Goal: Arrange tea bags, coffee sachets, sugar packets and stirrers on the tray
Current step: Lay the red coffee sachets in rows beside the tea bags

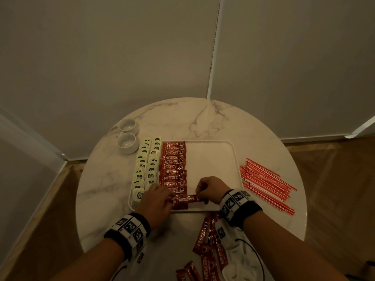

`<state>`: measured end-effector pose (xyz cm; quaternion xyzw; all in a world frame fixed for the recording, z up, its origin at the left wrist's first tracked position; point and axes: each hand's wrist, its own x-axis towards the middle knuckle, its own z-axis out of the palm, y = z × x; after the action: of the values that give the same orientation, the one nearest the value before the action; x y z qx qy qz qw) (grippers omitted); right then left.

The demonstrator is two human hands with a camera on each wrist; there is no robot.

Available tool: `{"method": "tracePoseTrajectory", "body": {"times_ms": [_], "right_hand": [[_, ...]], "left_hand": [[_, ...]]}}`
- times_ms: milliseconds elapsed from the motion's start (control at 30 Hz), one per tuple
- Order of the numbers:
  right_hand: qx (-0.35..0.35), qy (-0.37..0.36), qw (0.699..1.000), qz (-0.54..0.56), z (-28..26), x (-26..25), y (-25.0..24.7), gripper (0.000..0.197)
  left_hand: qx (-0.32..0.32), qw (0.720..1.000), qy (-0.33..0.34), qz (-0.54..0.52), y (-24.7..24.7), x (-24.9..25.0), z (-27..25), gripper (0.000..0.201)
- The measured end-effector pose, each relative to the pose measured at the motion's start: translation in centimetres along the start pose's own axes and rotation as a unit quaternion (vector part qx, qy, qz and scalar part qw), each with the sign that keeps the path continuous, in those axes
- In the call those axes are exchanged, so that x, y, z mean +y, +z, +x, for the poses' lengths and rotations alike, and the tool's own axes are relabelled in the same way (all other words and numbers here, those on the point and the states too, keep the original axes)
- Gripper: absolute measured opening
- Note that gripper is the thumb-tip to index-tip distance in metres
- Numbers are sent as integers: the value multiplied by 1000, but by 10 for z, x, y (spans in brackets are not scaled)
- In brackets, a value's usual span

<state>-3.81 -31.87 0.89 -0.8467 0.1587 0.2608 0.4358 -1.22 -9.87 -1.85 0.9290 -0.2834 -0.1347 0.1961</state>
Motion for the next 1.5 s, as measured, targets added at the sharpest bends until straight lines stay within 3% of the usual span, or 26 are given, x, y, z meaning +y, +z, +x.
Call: {"method": "tracePoseTrajectory", "body": {"times_ms": [300,633,867,1033,1233,1300,1367,1433,1500], "right_hand": [[3,-15,999,-37,17,-16,47,20],[23,-13,997,-70,18,-15,52,20],[38,-18,999,-12,19,-16,42,13],[36,-4,999,-29,23,-18,39,17],[46,-1,998,-52,27,-16,41,11],[83,-9,996,-34,25,-16,38,24],[106,-18,992,60,18,-21,32,40],[91,-41,979,176,7,-32,25,46],[41,-83,972,217,-4,-44,22,55]], "left_hand": [[22,999,-31,33,3,-26,-13,25],[21,994,55,88,-2,-25,-18,21],[53,990,88,99,-5,-21,-18,37],[-42,988,68,131,-2,-24,-14,35],[-56,988,64,128,-4,-23,-11,48],[-37,992,60,105,-6,-21,-10,51],[16,997,58,39,-10,-15,-10,50],[45,995,13,-88,-17,-5,-7,37],[23,960,-60,-272,-29,10,-3,20]]}}
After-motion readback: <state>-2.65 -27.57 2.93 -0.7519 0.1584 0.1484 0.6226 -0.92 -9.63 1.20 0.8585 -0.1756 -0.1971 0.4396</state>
